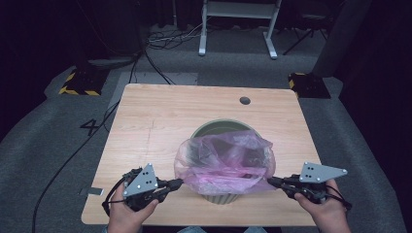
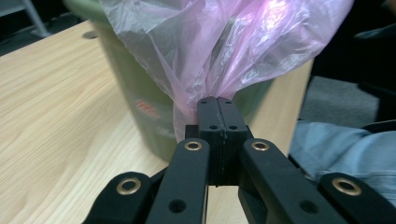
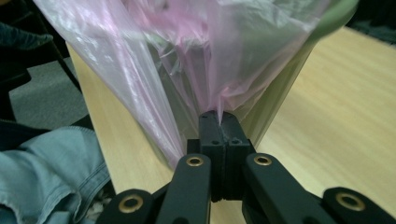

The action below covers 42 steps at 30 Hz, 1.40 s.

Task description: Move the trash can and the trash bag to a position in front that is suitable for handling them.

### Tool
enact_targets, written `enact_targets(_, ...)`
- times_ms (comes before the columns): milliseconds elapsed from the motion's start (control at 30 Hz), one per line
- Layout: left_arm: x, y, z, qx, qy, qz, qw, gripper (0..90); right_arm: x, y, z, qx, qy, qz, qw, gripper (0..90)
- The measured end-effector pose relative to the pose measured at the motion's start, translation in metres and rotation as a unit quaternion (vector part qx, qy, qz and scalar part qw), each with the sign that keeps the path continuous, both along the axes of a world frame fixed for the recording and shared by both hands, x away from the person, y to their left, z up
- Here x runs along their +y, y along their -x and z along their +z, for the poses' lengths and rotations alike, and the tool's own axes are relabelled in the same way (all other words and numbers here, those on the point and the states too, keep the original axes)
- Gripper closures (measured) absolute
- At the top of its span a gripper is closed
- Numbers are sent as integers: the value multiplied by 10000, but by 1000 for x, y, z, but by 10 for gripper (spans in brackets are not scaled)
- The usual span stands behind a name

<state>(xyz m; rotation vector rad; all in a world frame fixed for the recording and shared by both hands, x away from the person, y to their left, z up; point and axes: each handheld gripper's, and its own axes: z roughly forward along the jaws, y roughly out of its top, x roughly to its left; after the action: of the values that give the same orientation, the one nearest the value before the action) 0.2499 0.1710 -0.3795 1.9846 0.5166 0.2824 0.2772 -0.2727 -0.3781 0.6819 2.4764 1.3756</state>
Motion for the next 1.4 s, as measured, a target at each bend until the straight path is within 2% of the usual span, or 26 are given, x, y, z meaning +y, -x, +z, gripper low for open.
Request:
enact_targets(33,-1,3,2,-58,-17,-72,10000,900,-1,-1,-2,29,42,0,10000,900)
enact_targets(133,-3,5,2,-64,-60,-152,9998,900,-1,-3,-4,136,39,5,9999,900)
enact_targets(167,-4,6,0,-45,-171,-161,9997,900,0,-4,-5,146,55,7,9999,900)
enact_targets(233,-5,4,-5,17,-367,-149,9992,900,2,-1,-2,87,22,61,9999,882)
enact_targets(267,-5,4,-5,17,-367,-149,9992,900,2,-1,-2,87,22,61,9999,882)
enact_targets(300,-3,1,-11,131,-448,-155,9988,900,4,4,3,9,-61,138,9999,879)
enact_targets(367,-2,0,-15,188,-516,-147,9984,900,5,7,6,-32,-81,201,9998,884)
enact_targets(433,-2,-1,-17,228,-569,-178,9980,900,7,7,6,-23,45,228,9997,900)
enact_targets(500,-4,-3,-18,243,-612,-178,9977,900,7,3,-1,117,103,253,9996,900)
enact_targets(533,-4,-5,-18,214,-749,-78,9969,900,7,0,-4,175,109,228,9995,900)
enact_targets(567,-4,-6,-19,147,-974,103,9951,900,6,-3,-7,157,252,135,9995,900)
enact_targets(600,-3,-8,-22,175,-1001,152,9947,900,4,-5,-9,68,460,-11,9989,900)
enact_targets(633,0,-11,-23,251,-872,123,9958,900,1,-8,-11,92,450,-60,9989,900)
enact_targets(700,3,-12,-23,213,-673,208,9973,900,-3,-8,-13,219,222,-49,9995,889)
enact_targets(767,6,-12,-20,53,-547,321,9980,900,-5,-6,-10,124,65,-190,9997,766)
enact_targets(800,7,-11,-18,-23,-432,428,9981,868,-6,-5,-6,41,-21,-260,9997,694)
enact_targets(833,9,-10,-15,-115,-332,519,9980,746,-8,-3,-3,-55,-120,-336,9993,621)
enact_targets(900,14,-7,-9,-196,-192,588,9979,624,-11,1,5,-255,-278,-423,9984,529)
enact_targets(933,14,-7,-9,-196,-192,588,9979,558,-12,3,8,-332,-320,-438,9980,493)
enact_targets(1000,19,-3,-5,-228,-120,659,9975,484,-15,7,14,-410,-373,-473,9973,431)
enact_targets(1033,23,0,-1,-279,43,671,9973,464,-16,8,16,-435,-417,-460,9971,414)
enact_targets(1100,26,3,3,-350,122,673,9970,414,-19,10,21,-507,-516,-432,9964,391)
enact_targets(1333,26,2,20,-526,283,618,9963,379,-18,7,41,-732,-534,-410,9950,365)
enact_targets(1367,23,0,26,-579,280,604,9961,395,-16,6,44,-756,-517,-386,9950,361)
enact_targets(1400,23,0,26,-579,280,604,9961,454,-14,5,48,-794,-500,-348,9950,360)
